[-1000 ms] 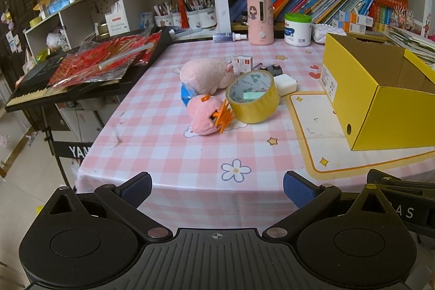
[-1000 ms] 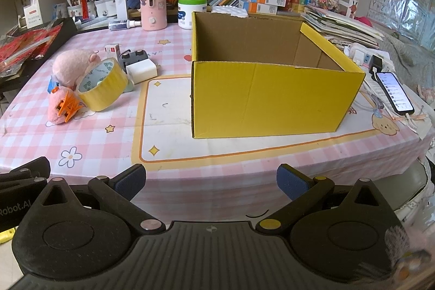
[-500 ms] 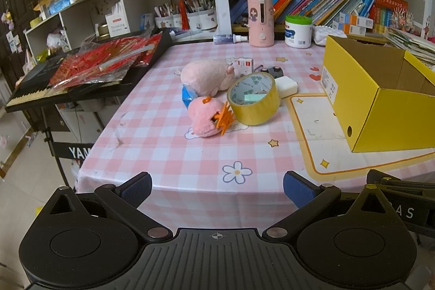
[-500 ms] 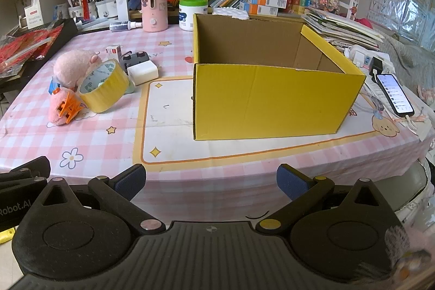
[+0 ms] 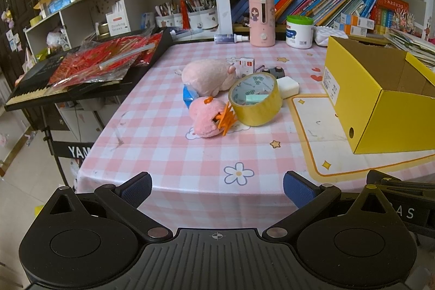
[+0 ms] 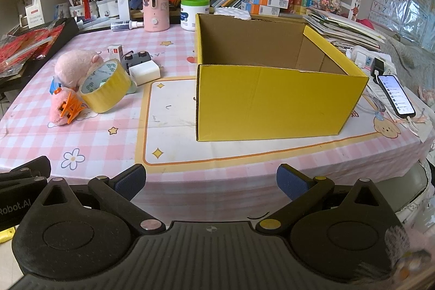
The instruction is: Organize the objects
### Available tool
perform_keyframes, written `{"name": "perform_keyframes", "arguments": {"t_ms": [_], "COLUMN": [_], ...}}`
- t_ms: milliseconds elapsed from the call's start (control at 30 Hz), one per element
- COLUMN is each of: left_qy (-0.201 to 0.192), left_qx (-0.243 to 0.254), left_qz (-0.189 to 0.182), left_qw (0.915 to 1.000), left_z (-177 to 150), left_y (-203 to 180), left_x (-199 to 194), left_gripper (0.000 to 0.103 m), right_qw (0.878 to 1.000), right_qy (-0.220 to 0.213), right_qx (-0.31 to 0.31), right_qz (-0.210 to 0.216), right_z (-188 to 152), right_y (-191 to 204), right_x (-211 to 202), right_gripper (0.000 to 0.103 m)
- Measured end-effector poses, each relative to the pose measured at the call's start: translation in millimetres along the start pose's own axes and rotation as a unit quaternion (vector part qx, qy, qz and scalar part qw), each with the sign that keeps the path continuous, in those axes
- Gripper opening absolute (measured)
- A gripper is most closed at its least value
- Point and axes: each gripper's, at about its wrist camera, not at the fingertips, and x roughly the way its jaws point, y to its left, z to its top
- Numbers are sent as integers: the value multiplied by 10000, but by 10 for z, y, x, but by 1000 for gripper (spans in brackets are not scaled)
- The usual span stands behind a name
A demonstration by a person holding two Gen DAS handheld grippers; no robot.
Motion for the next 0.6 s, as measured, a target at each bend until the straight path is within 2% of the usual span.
{"name": "perform_keyframes", "arguments": {"t_ms": [333, 533, 600], "left_qy": [-6, -57, -91], "left_qx": [-20, -82, -105], "left_qz": [-17, 13, 47], "left_qw": [10000, 9999, 9999], "left_z": [10, 12, 21], "left_y": [30, 140, 177], "left_x": [11, 33, 24], "left_gripper": [103, 103, 103], "right_qw": [10000, 9993, 9986], "right_qy": [13, -43, -45], "right_qx": [-5, 5, -69], "right_qz": [30, 372, 528], "right_z": [11, 62, 72], "right_y": [27, 114, 162], "right_x": [6, -2, -7], "right_gripper": [103, 95, 89]}}
